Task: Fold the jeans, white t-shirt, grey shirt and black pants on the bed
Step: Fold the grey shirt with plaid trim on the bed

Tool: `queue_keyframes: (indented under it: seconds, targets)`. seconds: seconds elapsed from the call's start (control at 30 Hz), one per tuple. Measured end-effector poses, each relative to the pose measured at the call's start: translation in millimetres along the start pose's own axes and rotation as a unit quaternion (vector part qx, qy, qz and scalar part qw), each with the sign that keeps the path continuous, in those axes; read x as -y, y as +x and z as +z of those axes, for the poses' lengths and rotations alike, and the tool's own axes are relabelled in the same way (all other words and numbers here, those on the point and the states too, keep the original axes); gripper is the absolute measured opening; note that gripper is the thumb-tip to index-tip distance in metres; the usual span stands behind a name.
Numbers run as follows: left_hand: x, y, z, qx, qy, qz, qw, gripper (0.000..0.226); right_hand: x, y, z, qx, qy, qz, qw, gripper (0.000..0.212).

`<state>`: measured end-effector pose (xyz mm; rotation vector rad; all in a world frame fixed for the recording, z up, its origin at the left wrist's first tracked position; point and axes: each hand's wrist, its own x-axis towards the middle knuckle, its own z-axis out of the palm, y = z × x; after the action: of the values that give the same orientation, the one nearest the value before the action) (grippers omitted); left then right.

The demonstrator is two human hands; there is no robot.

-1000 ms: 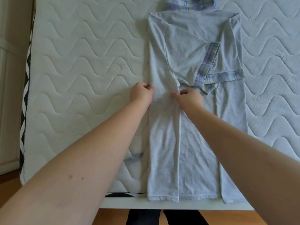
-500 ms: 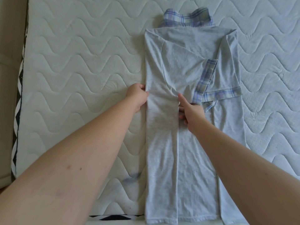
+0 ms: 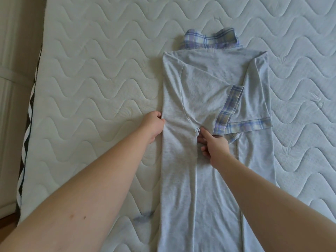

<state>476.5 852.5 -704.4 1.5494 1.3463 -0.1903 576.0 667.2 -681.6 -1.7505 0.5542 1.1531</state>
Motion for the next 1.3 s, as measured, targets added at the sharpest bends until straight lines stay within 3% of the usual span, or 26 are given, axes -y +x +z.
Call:
queue_keyframes:
  seconds: [0.07,0.13,0.17,0.23,0.3,0.37,0.47,0.5,0.57,0.63,0.7,0.77,0.87,0.93,1.1,1.17,1.3]
  targets:
    - [-6,0,-2,0.012,-0.022,-0.009,1.0,0.018,6,-5,-2,0.027,-0.009,0.016,0.999,0.029]
    - [-14,5,-7,0.031,-0.04,-0.033,0.998,0.033,17,-11,-6,0.08,-0.091,0.046,0.992,0.033]
    - [-18,9,-11,0.032,-0.043,-0.044,0.998,0.038,25,-14,-7,0.12,-0.181,0.068,0.974,0.036]
    - [-26,22,-18,0.013,-0.019,-0.037,0.999,0.044,45,-21,-8,0.182,-0.379,0.098,0.902,0.042]
    - [-37,37,-24,-0.022,-0.002,0.002,1.0,0.047,74,-22,-6,0.193,-0.504,0.053,0.84,0.044]
    - [-53,54,-29,-0.05,-0.028,0.039,0.998,0.039,105,-14,-2,0.166,-0.56,-0.067,0.809,0.043]
    - [-84,77,-35,-0.083,-0.028,0.078,0.993,0.038,141,5,4,0.048,-0.478,-0.265,0.836,0.027]
    - [-94,84,-36,-0.09,-0.027,0.086,0.992,0.04,149,13,5,0.007,-0.463,-0.317,0.828,0.031]
    - [-113,96,-38,-0.092,-0.034,0.095,0.991,0.04,157,32,6,-0.048,-0.515,-0.367,0.773,0.053]
    - [-127,106,-41,-0.073,-0.041,0.091,0.992,0.039,163,44,7,-0.073,-0.563,-0.343,0.748,0.068]
    - [-137,113,-45,-0.043,-0.032,0.075,0.996,0.037,165,53,8,-0.077,-0.577,-0.305,0.754,0.064]
    - [-146,118,-50,-0.027,-0.017,0.059,0.998,0.032,168,57,9,-0.077,-0.591,-0.293,0.748,0.048]
    - [-160,123,-53,-0.023,-0.021,0.037,0.999,0.031,170,54,8,-0.084,-0.598,-0.317,0.732,0.032]
    - [-166,127,-53,-0.028,-0.002,0.032,0.999,0.03,171,51,6,-0.083,-0.566,-0.339,0.747,0.031]
    - [-158,128,-44,-0.123,0.127,0.069,0.982,0.037,181,49,-6,-0.064,-0.577,-0.307,0.754,0.037]
    - [-150,124,-40,-0.144,0.087,0.08,0.982,0.041,183,50,-10,-0.072,-0.549,-0.307,0.774,0.034]
    - [-130,110,-43,-0.021,0.011,0.145,0.989,0.075,179,52,-21,-0.047,-0.526,-0.266,0.806,0.05]
